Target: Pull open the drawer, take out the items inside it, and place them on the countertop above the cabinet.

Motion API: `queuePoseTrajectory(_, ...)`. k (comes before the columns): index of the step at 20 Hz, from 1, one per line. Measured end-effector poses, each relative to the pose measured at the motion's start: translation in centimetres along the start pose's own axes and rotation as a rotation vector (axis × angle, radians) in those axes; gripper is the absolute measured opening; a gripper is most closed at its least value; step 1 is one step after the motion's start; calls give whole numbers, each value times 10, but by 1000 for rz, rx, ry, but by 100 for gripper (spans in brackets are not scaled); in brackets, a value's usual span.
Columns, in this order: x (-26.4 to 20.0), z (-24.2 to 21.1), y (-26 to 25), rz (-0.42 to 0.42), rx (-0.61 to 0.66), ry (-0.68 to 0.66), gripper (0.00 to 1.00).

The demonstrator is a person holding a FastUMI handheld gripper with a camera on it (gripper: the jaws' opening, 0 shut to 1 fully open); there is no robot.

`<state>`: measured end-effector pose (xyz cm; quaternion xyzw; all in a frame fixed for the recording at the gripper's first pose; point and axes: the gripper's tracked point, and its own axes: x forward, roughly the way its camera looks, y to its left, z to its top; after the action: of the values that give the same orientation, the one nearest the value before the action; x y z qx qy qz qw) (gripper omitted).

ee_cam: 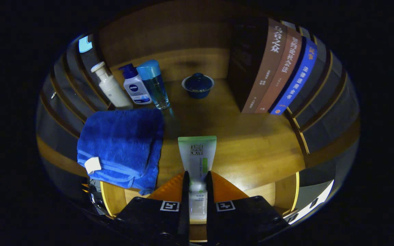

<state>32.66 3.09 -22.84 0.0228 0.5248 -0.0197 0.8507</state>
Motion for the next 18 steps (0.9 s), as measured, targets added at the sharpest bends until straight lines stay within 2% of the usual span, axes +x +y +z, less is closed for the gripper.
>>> queuePoseTrajectory(5,25,22,14,24,-46,12,24)
queuePoseTrajectory(11,41,27,18,38,-43,27,24)
queuePoseTrajectory(13,45,29,19,38,-77,30,24)
queuePoseTrajectory(15,46,30,23,48,-111,25,42)
queuePoseTrajectory(18,40,33,30,91,-73,-5,70)
